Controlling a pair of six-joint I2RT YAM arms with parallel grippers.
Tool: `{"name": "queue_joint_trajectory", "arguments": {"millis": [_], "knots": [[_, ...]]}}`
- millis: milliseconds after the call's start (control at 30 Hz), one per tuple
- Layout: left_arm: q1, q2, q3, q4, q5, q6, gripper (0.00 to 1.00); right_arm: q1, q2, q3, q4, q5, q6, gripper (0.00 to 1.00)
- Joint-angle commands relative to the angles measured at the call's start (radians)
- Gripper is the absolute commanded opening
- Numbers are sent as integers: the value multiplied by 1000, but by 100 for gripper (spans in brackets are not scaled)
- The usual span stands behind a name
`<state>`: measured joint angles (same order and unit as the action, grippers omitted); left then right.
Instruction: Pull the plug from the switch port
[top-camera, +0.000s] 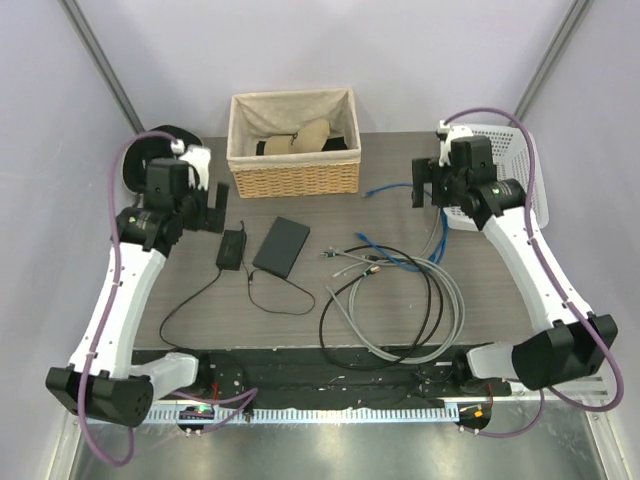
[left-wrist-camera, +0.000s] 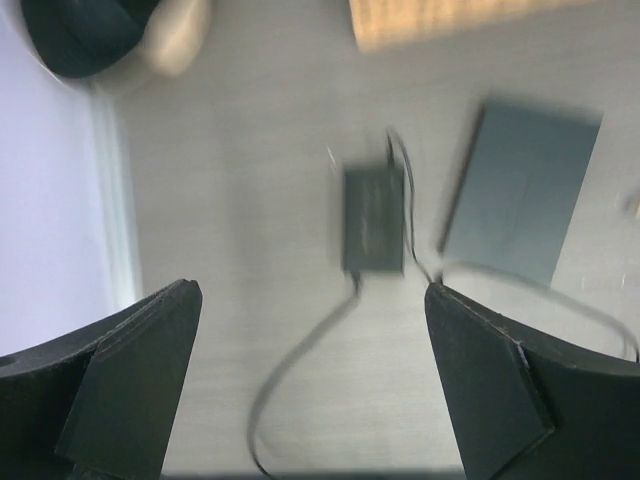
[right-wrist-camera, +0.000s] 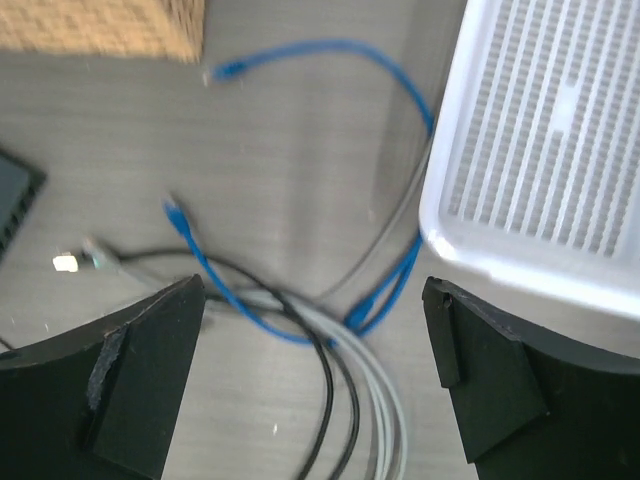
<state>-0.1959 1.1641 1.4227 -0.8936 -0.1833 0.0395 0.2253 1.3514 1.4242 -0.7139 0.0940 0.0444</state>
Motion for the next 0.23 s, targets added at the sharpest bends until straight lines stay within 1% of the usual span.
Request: {"name": "queue_joint_trajectory", "arguments": {"millis": [0,67,100,133,200], "knots": [[65,-82,-210,30,129,-93,100,3,-101,-125,-53,-39,22,100],[90,-127,-241,18,177,-107,100,3,-136,-165,-56,-72,22,100],[96,-142,-263,18,177,-113,100,3,-144,-174,-56,-82,15,100],[101,-155,-268,16,206,-115,100,3,-153,-180,-56,-114,18,100],[111,-170,-268,16,226,-118,100,2,-162,-186,-52,-119,34,100]]}}
